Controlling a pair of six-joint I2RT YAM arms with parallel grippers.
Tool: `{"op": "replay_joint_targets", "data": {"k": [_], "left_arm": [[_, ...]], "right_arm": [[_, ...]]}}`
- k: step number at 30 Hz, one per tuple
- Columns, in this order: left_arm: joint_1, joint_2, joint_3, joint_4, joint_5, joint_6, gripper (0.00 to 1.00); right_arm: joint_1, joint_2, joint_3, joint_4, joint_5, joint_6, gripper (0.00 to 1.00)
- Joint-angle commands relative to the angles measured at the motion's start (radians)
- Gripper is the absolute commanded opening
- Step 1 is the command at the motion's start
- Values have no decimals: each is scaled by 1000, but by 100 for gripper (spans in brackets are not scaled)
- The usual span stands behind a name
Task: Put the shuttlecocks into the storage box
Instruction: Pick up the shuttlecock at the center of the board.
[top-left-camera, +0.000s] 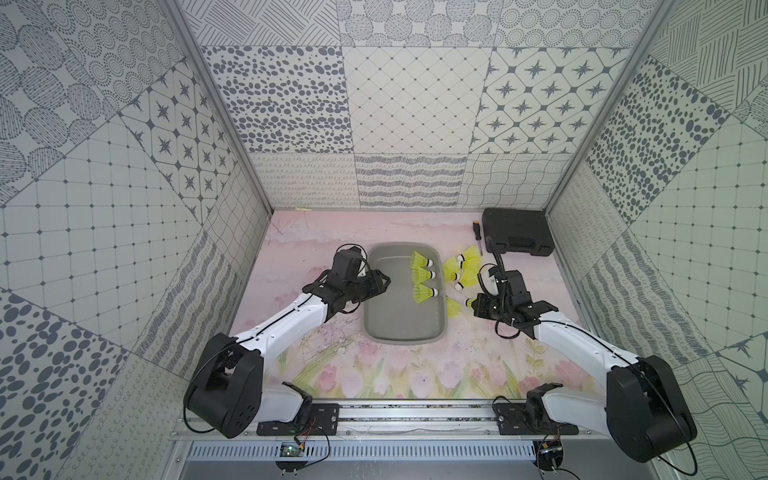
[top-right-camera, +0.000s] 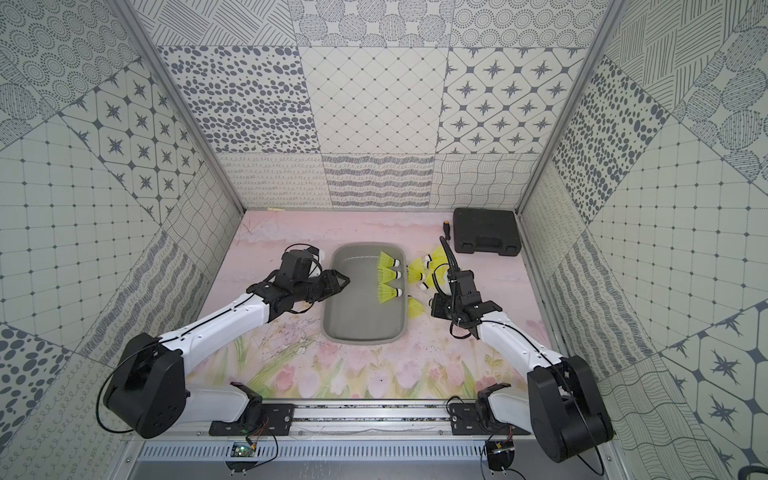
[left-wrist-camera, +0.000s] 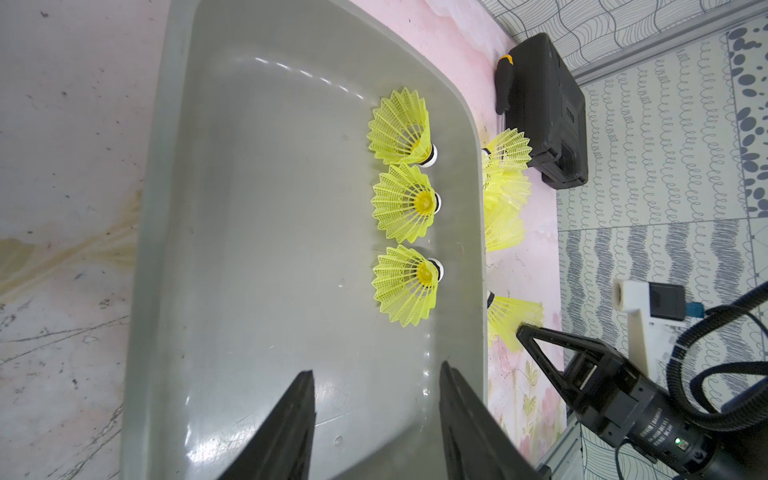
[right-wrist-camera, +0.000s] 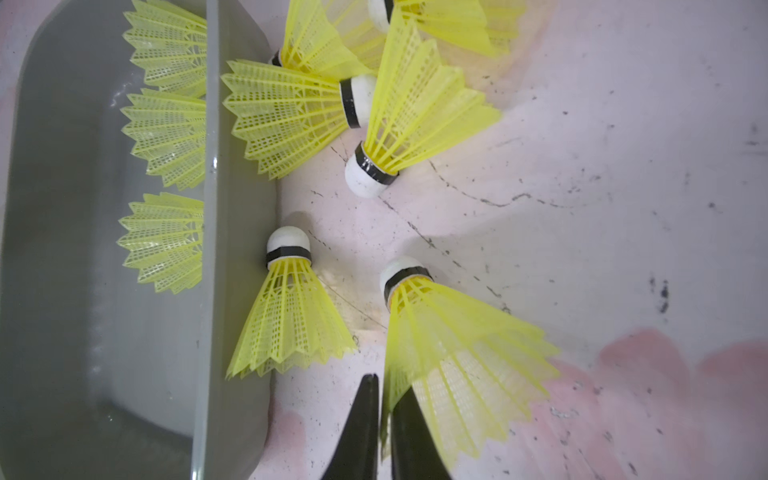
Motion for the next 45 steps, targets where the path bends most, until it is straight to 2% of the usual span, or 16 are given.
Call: {"op": "replay_joint_targets", "data": {"k": [1, 3, 13, 20, 26, 29, 38, 45], "left_arm": [[5, -2, 2, 10, 15, 20, 52], [5, -6, 2, 10, 15, 20, 52], [5, -12, 0, 3, 9, 27, 52], [5, -10, -2, 8, 16, 27, 52], [5, -11, -1, 15, 24, 25, 52], [5, -15, -3, 13, 23, 26, 52], [5, -17, -4, 7, 21, 21, 52], [4, -17, 3, -5, 15, 27, 52]], "right_arm": [[-19, -25, -18, -50, 25, 24, 19], [-35, -23, -18, -64, 43, 31, 28], [-61, -34, 47, -165, 162, 26, 54], [-60, -152, 76, -244, 132, 2, 58], [-54, -192, 78, -186, -126, -53, 52], [-38, -158, 78, -157, -189, -63, 49], [-5, 14, 61, -66, -181, 0, 47], [-4, 116, 62, 2, -130, 77, 55]]}}
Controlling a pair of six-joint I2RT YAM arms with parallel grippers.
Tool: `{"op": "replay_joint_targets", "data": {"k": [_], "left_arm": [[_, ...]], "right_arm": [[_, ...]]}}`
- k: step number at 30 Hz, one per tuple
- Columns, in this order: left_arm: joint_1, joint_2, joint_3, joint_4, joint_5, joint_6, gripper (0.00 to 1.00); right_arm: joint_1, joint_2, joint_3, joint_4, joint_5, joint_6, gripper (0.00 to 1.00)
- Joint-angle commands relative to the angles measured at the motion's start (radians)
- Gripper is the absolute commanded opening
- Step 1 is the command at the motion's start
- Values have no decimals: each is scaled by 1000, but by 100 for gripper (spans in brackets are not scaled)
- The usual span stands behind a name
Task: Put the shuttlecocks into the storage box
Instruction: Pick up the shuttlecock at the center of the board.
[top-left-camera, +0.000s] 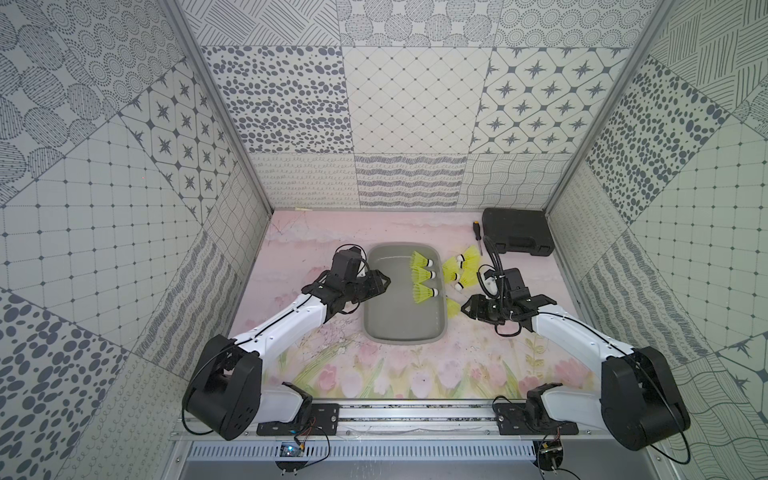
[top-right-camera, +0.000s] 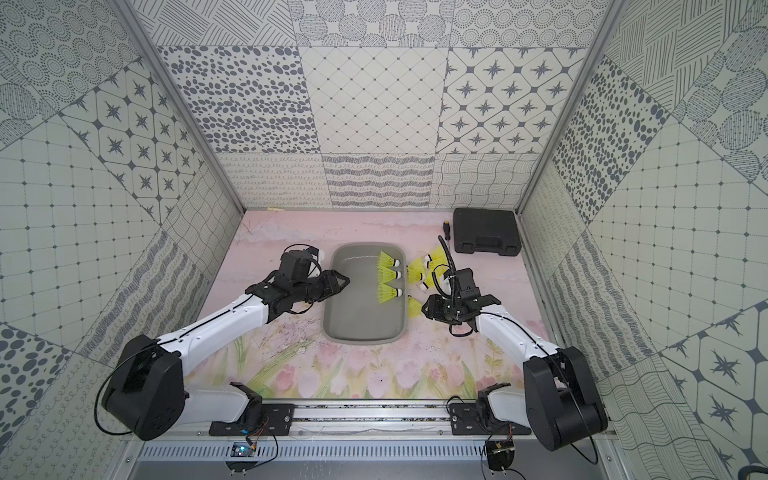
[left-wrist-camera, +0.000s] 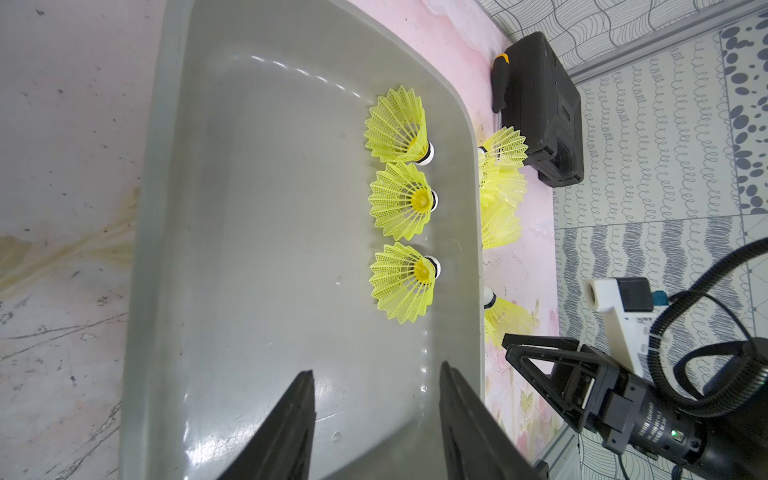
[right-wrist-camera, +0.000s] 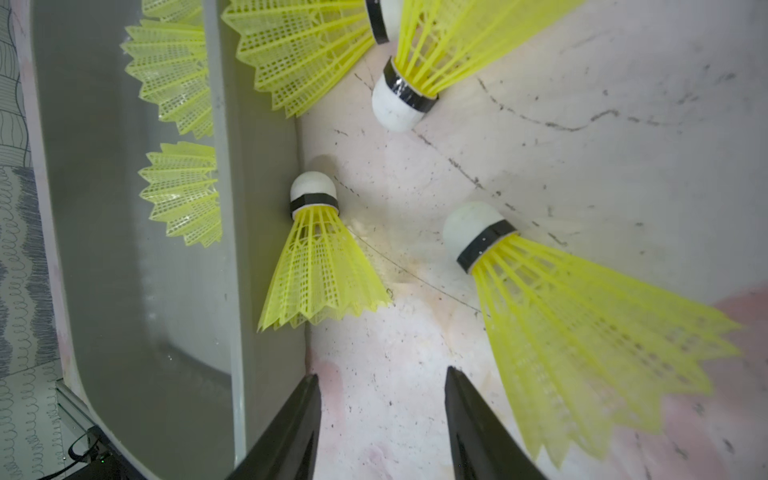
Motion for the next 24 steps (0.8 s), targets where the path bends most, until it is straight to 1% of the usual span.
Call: {"op": "replay_joint_targets", "data": {"k": [1, 7, 14, 18, 22, 24], "left_arm": [[3, -7, 8, -6, 9, 26, 52], [4, 1, 8, -3, 12, 31, 52], [4, 10, 8, 1, 16, 34, 52], [4, 14, 7, 3, 17, 34, 52], [4, 21, 13, 1, 19, 35, 52], [4, 24, 14, 2, 19, 36, 52]], "right_arm": [[3, 46, 3, 80, 37, 55, 55], [3, 101, 5, 113, 135, 123, 59], [3, 110, -7, 139, 243, 171, 62], [3, 128, -4, 155, 245, 167, 60], [2, 131, -12, 178, 250, 173, 55], [2, 133, -15, 186, 260, 178, 55]]}}
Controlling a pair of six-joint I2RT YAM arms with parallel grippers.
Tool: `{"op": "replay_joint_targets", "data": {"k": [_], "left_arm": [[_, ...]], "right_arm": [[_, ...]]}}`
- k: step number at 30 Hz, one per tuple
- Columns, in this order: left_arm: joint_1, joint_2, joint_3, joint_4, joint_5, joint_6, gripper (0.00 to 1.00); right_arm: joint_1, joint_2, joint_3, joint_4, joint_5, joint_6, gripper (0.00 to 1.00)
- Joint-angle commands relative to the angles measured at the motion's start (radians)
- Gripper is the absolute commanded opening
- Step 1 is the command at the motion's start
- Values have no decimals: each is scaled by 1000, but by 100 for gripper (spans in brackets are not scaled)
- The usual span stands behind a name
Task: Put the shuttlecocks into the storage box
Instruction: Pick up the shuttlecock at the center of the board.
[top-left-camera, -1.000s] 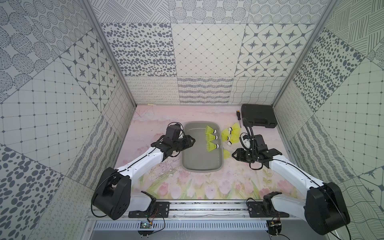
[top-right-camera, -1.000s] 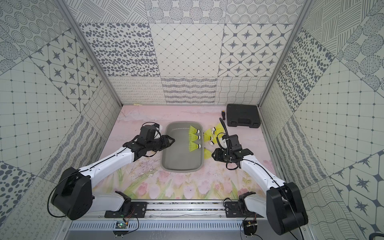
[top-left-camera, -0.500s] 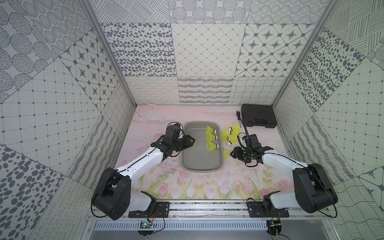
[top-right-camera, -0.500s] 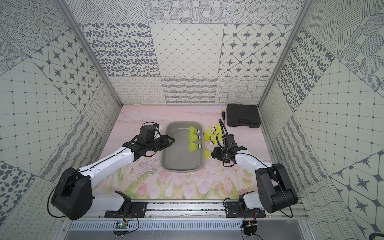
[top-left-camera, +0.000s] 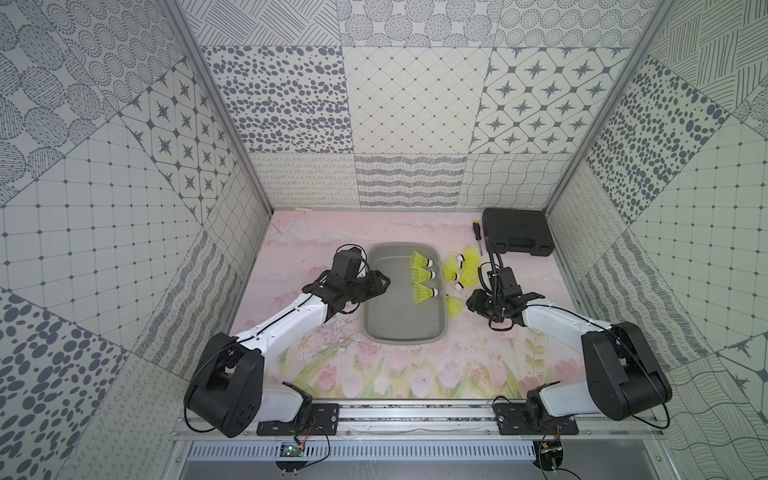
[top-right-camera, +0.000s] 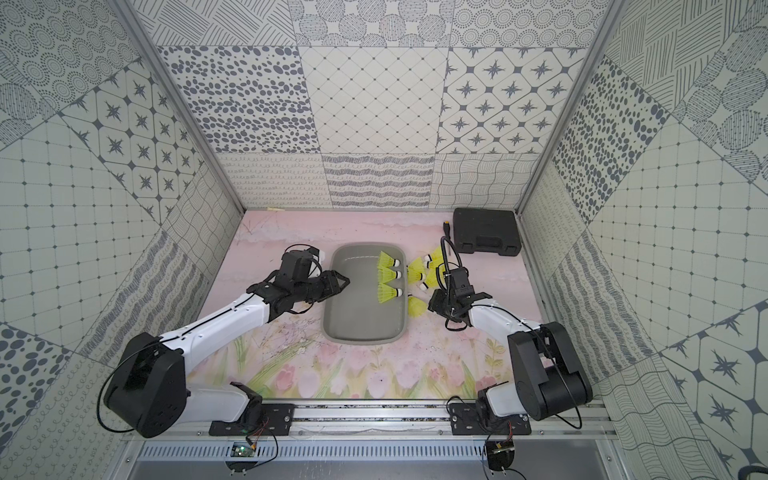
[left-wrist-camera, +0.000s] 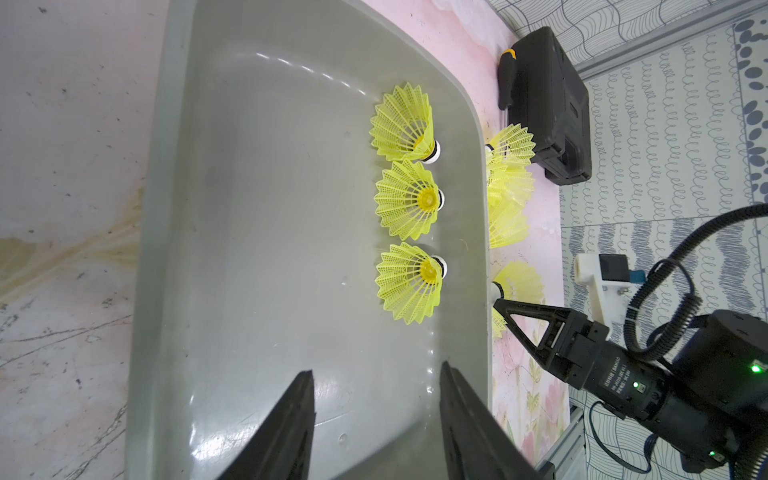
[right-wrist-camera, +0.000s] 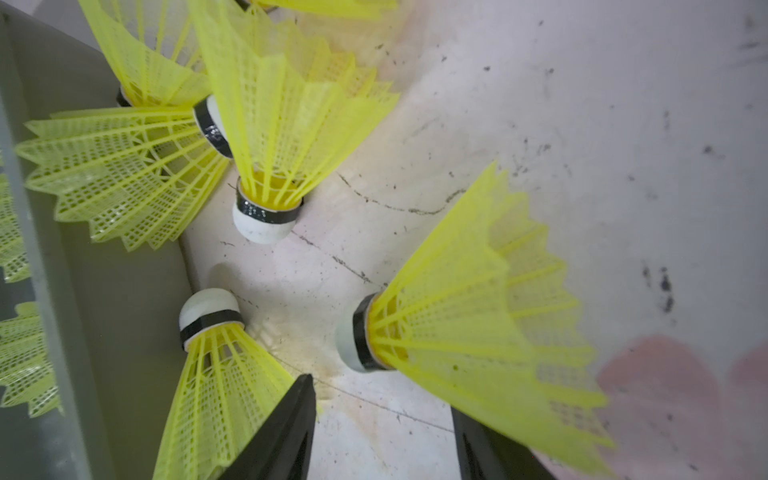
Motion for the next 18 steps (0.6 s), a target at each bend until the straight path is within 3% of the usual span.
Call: {"op": "replay_joint_targets", "data": {"k": [1, 7, 18], "left_arm": [[2, 8, 14, 1, 20, 26, 52], [0, 13, 14, 5, 21, 25, 52], [3, 25, 17, 12, 29, 27, 52]], "right_arm": [[2, 14, -9, 56, 38, 19, 56], [2, 59, 19, 60, 62, 38, 57], [10, 101, 46, 8, 156, 15, 51]]}}
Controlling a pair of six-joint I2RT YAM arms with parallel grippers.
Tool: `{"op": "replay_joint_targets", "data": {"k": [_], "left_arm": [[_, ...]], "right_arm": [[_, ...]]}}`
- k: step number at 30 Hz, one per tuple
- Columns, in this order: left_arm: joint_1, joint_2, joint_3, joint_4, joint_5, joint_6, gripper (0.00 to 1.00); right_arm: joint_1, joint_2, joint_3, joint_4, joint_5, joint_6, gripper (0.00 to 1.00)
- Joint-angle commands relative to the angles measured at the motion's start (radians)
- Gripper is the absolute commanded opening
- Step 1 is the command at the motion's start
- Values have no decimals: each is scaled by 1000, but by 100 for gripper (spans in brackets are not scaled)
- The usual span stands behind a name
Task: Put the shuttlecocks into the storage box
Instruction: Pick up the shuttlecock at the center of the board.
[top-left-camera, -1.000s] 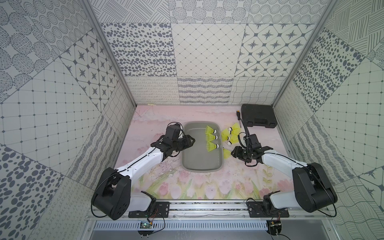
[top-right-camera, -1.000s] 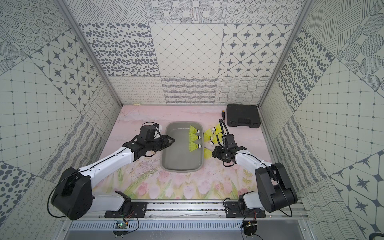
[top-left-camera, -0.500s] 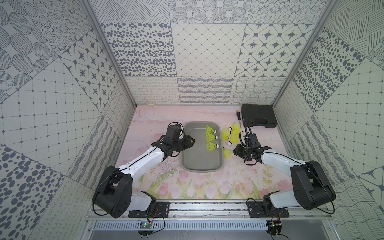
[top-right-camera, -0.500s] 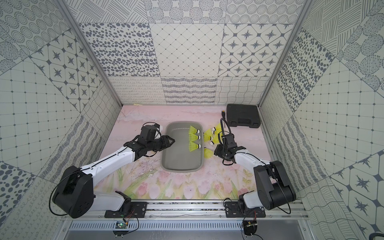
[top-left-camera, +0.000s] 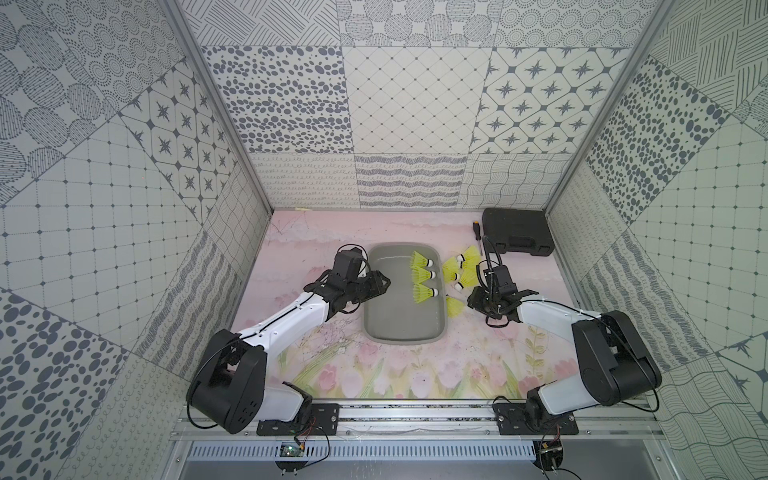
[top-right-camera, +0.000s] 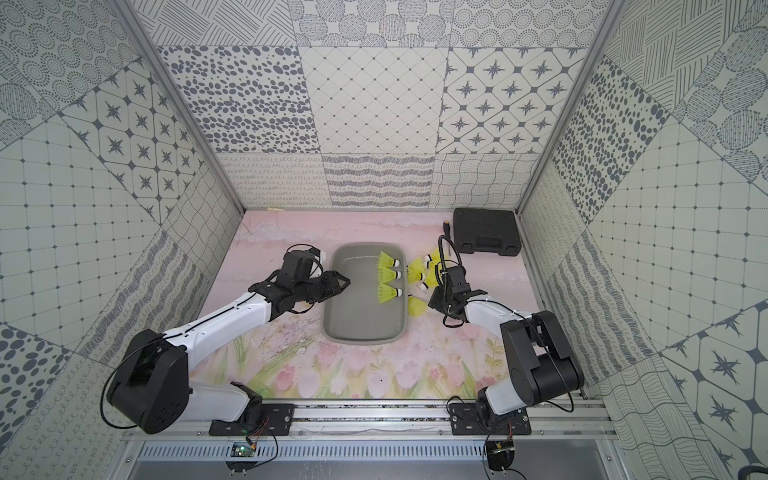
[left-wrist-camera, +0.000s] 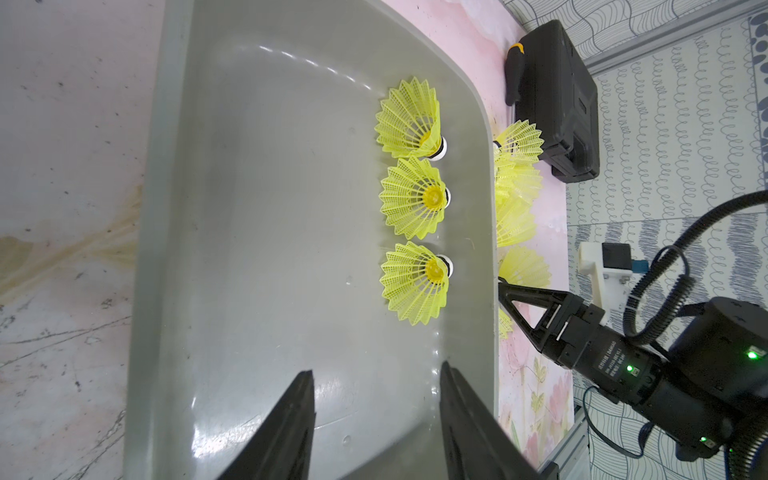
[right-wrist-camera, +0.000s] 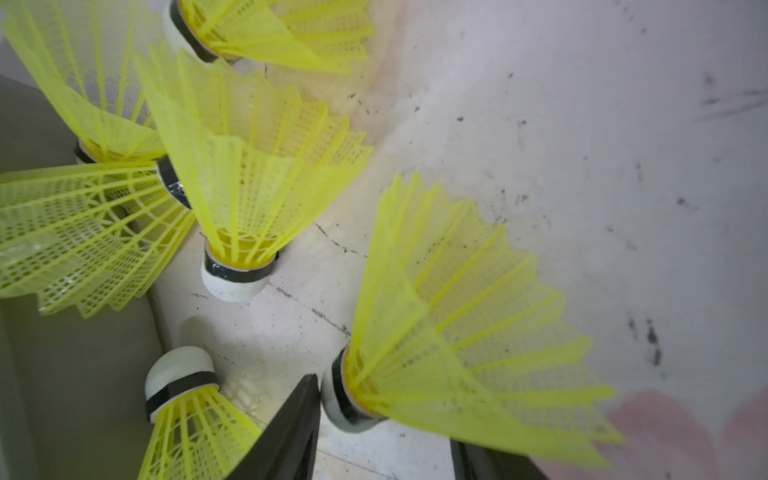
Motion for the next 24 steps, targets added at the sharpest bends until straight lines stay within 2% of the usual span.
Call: {"op": "replay_joint_targets", "data": {"k": [1, 6, 11, 20, 22, 24], "left_arm": [[5, 9, 12, 13, 29, 23, 52], [3, 14, 14, 15, 33, 23, 52], [4, 14, 10, 18, 34, 22, 52], [2, 18, 12, 21, 42, 22, 52], [3, 18, 12, 20, 42, 21, 52], [2, 18, 12, 20, 42, 21, 52]], "right_arm": [[7, 25, 19, -43, 69, -16, 49], [8, 23, 41, -103, 130, -53, 34], [8, 28, 50, -124, 163, -81, 35], [8, 82, 67, -87, 175, -45, 43], [10, 89, 67, -81, 184, -34, 43], [11, 91, 67, -79, 189, -33, 38]]}}
